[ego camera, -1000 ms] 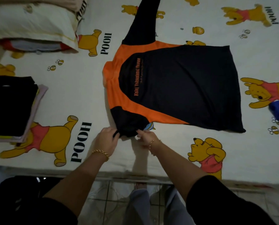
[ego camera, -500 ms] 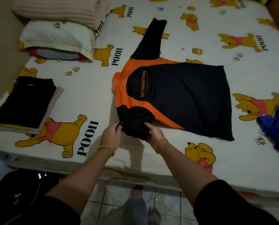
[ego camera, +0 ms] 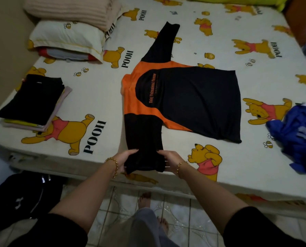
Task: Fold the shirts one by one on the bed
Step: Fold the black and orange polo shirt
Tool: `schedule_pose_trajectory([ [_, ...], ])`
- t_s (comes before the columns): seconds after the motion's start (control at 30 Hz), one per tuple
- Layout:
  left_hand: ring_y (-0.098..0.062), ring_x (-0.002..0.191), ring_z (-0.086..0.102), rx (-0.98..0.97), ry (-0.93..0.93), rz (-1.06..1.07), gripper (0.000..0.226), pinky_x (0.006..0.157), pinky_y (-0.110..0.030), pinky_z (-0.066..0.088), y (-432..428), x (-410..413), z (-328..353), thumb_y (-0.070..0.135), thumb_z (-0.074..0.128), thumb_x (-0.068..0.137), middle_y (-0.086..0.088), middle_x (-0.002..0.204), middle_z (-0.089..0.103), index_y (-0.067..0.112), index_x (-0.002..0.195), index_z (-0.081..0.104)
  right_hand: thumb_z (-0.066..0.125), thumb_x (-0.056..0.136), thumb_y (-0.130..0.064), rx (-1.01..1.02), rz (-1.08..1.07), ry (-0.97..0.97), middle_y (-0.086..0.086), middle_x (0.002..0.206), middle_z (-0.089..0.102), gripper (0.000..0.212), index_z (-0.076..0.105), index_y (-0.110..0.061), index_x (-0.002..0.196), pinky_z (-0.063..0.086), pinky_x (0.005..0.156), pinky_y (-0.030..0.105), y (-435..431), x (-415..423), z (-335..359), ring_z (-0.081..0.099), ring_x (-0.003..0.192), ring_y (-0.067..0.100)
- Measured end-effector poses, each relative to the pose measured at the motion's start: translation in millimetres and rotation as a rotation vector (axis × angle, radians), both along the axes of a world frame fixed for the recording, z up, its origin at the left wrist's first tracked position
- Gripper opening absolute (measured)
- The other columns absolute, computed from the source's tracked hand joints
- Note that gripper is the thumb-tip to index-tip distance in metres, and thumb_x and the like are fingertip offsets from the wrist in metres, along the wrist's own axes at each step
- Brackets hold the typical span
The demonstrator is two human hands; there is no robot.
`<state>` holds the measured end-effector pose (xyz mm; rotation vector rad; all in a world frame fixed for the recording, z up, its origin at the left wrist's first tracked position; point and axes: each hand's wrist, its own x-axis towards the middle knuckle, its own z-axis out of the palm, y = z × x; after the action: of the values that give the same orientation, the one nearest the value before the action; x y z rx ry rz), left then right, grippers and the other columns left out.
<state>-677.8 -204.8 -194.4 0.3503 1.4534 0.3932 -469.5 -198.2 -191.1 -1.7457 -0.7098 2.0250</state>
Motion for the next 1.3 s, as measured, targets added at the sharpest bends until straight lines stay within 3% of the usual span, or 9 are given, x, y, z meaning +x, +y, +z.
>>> schedule_pose_trajectory([
  [0.17,-0.027,0.115,0.057,0.015,0.081,-0.028,0.041,0.101,-0.040,0.045,-40.9,15.8,-5.6,0.029,0.057,0.092,-0.012,0.124,0.061,0.005,0.125,0.053,0.053,0.094,-0.020,0.021,0.173,-0.180,0.009,0.091,0.059,0.011,0.058,-0.013,0.086,0.053,0.071,0.038,-38.2,19.5,-8.5,0.058,0.083,0.027],
  [0.3,-0.028,0.100,0.064,0.087,0.091,-0.020,0.030,0.086,-0.043,0.053,-64.5,26.5,-1.4,0.020,0.053,0.095,-0.014,0.114,0.064,0.008,0.123,0.052,0.052,0.094,-0.017,0.064,0.198,-0.264,0.006,0.077,0.054,0.022,0.050,-0.016,0.072,0.051,0.058,0.030,-57.4,30.6,-6.2,0.054,0.068,0.022],
  [0.4,-0.019,0.087,0.063,0.109,0.097,-0.031,0.025,0.080,-0.037,0.052,-77.0,33.7,-0.3,0.013,0.049,0.097,-0.011,0.110,0.063,0.008,0.121,0.052,0.052,0.094,-0.012,0.089,0.183,-0.307,0.007,0.076,0.054,0.022,0.049,-0.015,0.072,0.055,0.060,0.034,-63.8,38.3,-9.2,0.055,0.066,0.021],
  [0.5,-0.014,0.085,0.057,0.104,0.267,-0.047,0.024,0.075,-0.033,0.049,-89.5,33.8,-8.9,0.013,0.051,0.095,-0.008,0.108,0.059,0.009,0.119,0.054,0.057,0.091,-0.014,0.132,0.247,-0.461,0.008,0.089,0.059,0.005,0.061,-0.014,0.095,0.055,0.076,0.040,-69.9,50.5,-22.1,0.057,0.079,0.022],
  [0.6,-0.010,0.070,0.052,0.127,0.366,-0.009,0.020,0.063,-0.027,0.044,-97.0,29.6,-12.0,0.010,0.052,0.093,-0.006,0.099,0.057,0.014,0.112,0.055,0.060,0.090,-0.022,0.154,0.326,-0.582,0.009,0.100,0.055,0.034,0.058,-0.010,0.121,0.046,0.072,0.029,-72.0,61.0,-25.7,0.051,0.089,0.022],
  [0.73,-0.009,0.065,0.051,0.228,0.367,0.096,0.013,0.058,-0.025,0.040,-89.5,29.3,2.0,0.008,0.047,0.094,-0.001,0.086,0.059,0.018,0.098,0.054,0.056,0.090,-0.017,0.149,0.302,-0.548,0.011,0.113,0.064,0.025,0.061,-0.009,0.113,0.049,0.086,0.035,-63.4,63.4,-16.8,0.059,0.104,0.024],
  [0.87,-0.013,0.067,0.056,0.309,0.378,0.145,0.016,0.064,-0.029,0.047,-67.1,27.6,30.2,0.007,0.044,0.094,-0.002,0.086,0.063,0.017,0.098,0.056,0.049,0.094,-0.011,0.179,0.241,-0.421,0.011,0.104,0.065,0.017,0.059,-0.009,0.108,0.046,0.068,0.029,-42.2,54.1,10.1,0.060,0.091,0.021],
  [1.03,-0.014,0.068,0.057,0.464,0.426,0.161,0.022,0.062,-0.027,0.047,-23.7,29.8,73.0,0.006,0.042,0.092,0.000,0.083,0.063,0.018,0.101,0.057,0.046,0.094,-0.013,0.313,0.240,-0.356,0.005,0.098,0.066,0.015,0.058,-0.014,0.103,0.049,0.080,0.033,2.1,43.3,47.6,0.061,0.091,0.018],
  [1.3,-0.012,0.060,0.052,0.596,0.505,0.180,0.023,0.051,-0.022,0.041,74.9,13.6,109.8,0.007,0.040,0.089,0.002,0.077,0.062,0.018,0.097,0.059,0.047,0.093,-0.007,0.465,0.193,-0.290,0.003,0.085,0.064,0.014,0.059,-0.013,0.097,0.053,0.071,0.030,104.1,15.7,89.0,0.062,0.080,0.016],
])
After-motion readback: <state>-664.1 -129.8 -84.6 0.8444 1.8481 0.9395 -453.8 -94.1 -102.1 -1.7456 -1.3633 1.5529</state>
